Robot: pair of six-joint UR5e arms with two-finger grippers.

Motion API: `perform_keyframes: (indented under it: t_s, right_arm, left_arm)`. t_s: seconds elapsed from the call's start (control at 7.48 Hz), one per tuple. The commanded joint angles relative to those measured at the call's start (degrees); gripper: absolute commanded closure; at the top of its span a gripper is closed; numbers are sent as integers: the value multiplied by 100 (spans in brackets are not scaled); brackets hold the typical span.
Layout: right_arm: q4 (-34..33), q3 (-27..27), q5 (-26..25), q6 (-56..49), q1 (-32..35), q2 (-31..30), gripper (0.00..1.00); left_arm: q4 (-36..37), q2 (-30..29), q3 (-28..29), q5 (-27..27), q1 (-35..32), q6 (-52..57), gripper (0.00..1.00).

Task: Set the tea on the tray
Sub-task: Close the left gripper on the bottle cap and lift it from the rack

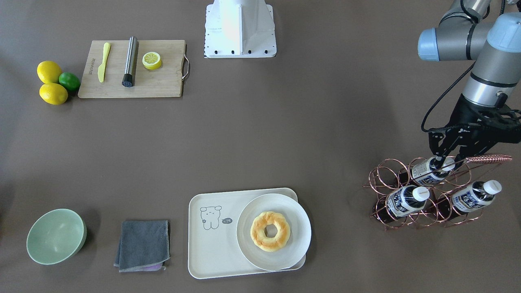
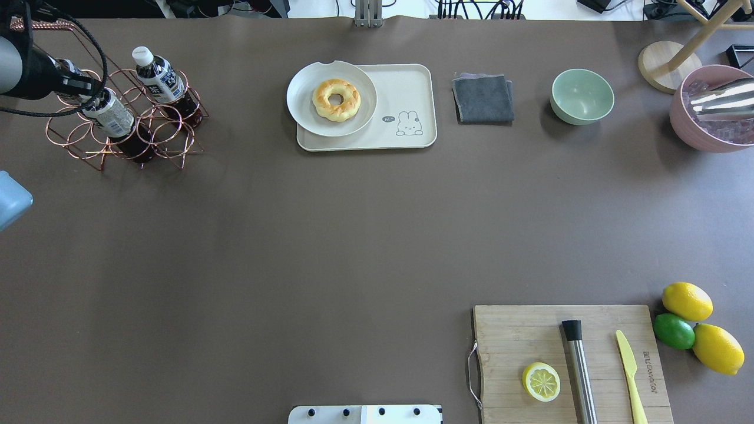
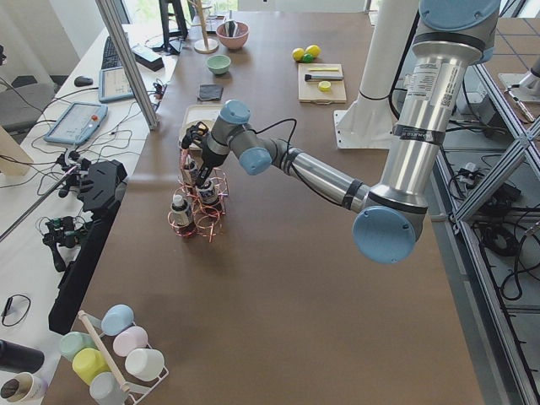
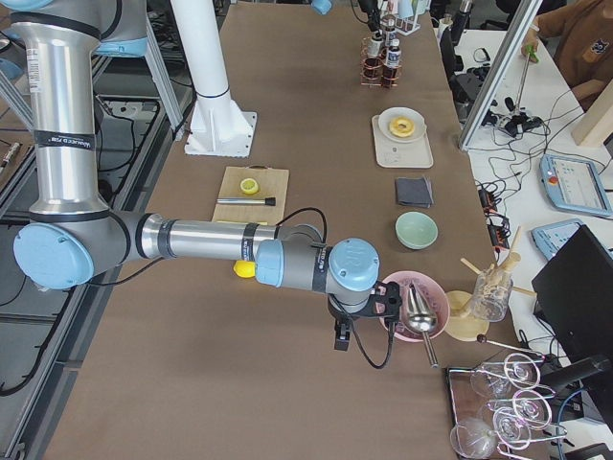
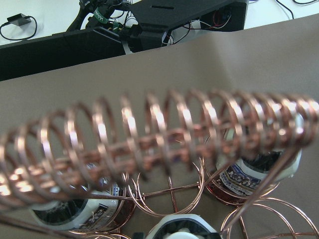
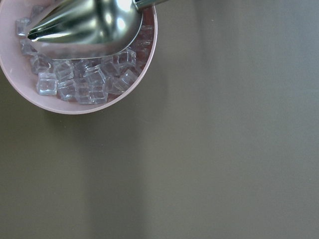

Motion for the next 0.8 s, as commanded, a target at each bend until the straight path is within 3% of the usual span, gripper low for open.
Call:
perform_keyframes:
  t_s: [0.0,0.4,0.67]
  right_arm:
    - [0,-4,0,-10,0,-19,0]
    - [0,-21,0,-18,0,-19,0]
    - [0,-22,0,-18,0,-19,0]
  left_arm:
    - [-2,8,-55,-28,-12,-1,100]
    - [77,-123,-90,-956,-625,61,100]
    - [881,-307,-545,-986,-759,148,100]
